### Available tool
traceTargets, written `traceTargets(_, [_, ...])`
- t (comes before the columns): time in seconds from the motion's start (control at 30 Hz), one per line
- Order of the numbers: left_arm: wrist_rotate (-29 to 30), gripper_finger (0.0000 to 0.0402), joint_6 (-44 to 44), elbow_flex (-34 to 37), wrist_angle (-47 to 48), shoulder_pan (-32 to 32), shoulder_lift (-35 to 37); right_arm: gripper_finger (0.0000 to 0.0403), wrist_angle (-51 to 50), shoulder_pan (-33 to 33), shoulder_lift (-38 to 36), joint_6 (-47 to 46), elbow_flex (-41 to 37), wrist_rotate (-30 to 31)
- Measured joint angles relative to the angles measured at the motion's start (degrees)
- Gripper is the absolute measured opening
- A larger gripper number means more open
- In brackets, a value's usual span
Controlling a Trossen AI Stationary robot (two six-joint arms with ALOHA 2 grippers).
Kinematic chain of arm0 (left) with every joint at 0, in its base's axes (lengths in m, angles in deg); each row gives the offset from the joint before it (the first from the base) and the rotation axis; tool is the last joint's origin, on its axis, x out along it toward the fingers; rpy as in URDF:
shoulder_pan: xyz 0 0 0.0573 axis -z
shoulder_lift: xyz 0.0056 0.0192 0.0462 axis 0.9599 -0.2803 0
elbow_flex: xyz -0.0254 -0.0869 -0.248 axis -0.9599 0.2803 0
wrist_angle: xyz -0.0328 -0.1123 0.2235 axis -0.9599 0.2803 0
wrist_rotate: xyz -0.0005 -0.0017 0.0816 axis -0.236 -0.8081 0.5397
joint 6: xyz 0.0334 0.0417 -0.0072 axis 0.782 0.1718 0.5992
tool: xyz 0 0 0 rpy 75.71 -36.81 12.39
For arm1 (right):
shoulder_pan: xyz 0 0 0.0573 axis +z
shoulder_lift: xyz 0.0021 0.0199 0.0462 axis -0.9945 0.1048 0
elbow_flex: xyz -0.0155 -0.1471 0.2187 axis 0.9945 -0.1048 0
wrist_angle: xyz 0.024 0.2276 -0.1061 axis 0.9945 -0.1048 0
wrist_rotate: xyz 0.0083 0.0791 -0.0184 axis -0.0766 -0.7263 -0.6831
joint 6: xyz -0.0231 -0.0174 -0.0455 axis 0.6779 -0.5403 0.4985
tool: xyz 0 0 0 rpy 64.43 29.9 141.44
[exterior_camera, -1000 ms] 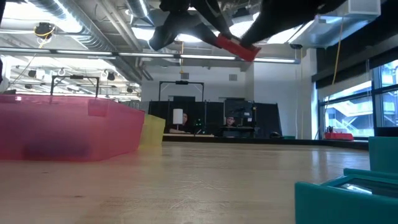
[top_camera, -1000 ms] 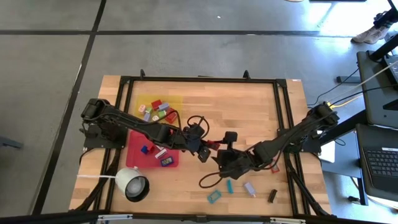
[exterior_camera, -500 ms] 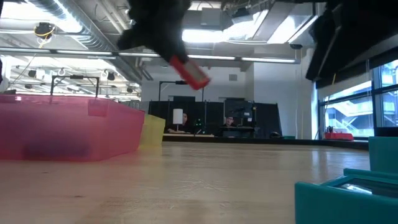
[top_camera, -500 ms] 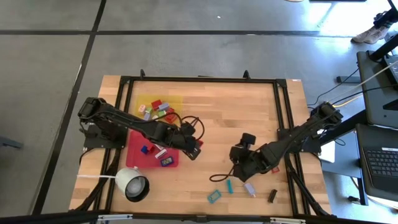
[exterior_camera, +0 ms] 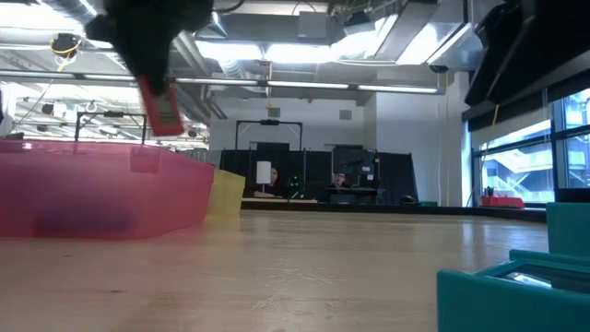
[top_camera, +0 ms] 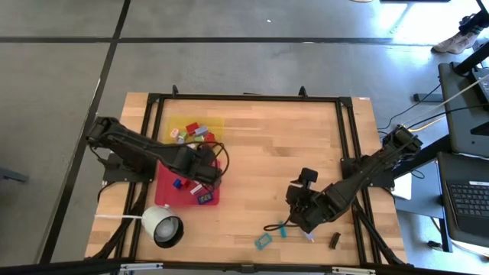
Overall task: Pick & Place Office items
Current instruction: Put the red timer into the red bin
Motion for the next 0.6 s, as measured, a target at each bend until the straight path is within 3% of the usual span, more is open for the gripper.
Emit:
traceTargets(0.33, [2.7,0.0068,-8.1,8.4,0.6,1.0,-0.9,0.0331,0.2,0.1,0.0,-0.6,0.0,1.1])
traceTargets(0.6, [1.4,0.0068,-8.9,16.1,-4.1,-0.5,-0.9,0.0331,0.5,0.1,0.0,-0.4,0.0,2.6])
